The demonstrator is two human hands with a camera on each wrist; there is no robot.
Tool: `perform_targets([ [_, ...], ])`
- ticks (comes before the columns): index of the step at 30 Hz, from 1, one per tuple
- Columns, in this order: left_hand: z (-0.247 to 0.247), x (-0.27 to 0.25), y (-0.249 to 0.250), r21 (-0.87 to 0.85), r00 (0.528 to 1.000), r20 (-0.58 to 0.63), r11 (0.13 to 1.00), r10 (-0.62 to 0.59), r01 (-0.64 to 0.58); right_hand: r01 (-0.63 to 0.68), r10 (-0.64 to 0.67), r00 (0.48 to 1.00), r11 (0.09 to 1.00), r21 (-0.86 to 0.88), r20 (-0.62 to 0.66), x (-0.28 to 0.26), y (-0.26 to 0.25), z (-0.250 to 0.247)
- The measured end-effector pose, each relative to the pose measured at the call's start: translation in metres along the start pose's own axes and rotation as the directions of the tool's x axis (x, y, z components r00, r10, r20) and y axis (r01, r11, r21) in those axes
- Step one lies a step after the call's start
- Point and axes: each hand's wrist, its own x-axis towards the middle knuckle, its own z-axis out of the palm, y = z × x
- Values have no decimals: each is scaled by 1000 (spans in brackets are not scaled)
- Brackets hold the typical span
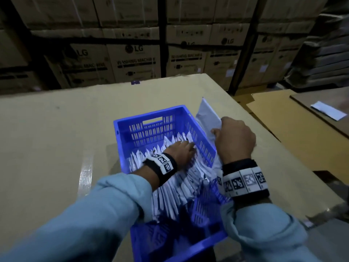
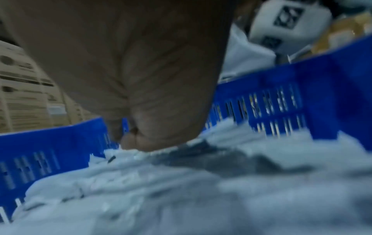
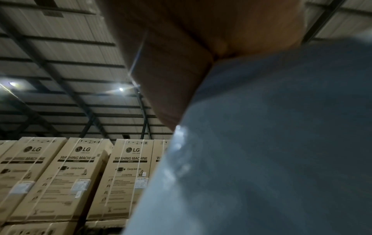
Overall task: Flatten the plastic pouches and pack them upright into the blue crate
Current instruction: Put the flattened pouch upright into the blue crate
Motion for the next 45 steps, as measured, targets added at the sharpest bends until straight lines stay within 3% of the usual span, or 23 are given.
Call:
perform_targets([
  [2, 23, 10, -1, -57, 998, -20, 996, 61, -62, 26, -26, 1000, 1000, 13, 17, 5, -5, 7],
  [6, 38, 19, -9, 61, 986, -73, 988, 149, -144, 62, -63, 996, 998, 21, 69, 1, -17, 34],
  [9, 41, 26, -12, 52, 984, -66, 985, 165, -162, 78, -77, 989, 997, -4, 124, -6, -22, 60],
  [13, 38, 28, -13, 19, 995, -57, 996, 83, -82, 122, -112, 969, 992, -32, 221, -13, -18, 83],
  [16, 49, 29, -10, -85, 996, -91, 996, 24, -31, 156, -142, 970, 986, -57, 197, -18, -14, 101],
  [20, 59, 20, -11, -78, 995, -100, 997, 8, -16, 224, -191, 954, 967, -125, 230, -20, -20, 112],
  [24, 58, 11, -7, -92, 995, -75, 994, -63, 56, 204, -128, 919, 964, -172, 373, -11, -32, 115],
  [30, 50, 8, 1, -113, 992, -10, 986, -123, 121, 201, -85, 868, 961, -188, 490, 2, -45, 126],
  [35, 43, 1, -2, -147, 992, 2, 981, -130, 128, 211, -63, 840, 953, -217, 539, 6, -48, 133],
  [45, 38, -4, -10, -151, 995, 56, 985, -79, 87, 349, -175, 799, 914, -207, 575, -16, -21, 131],
])
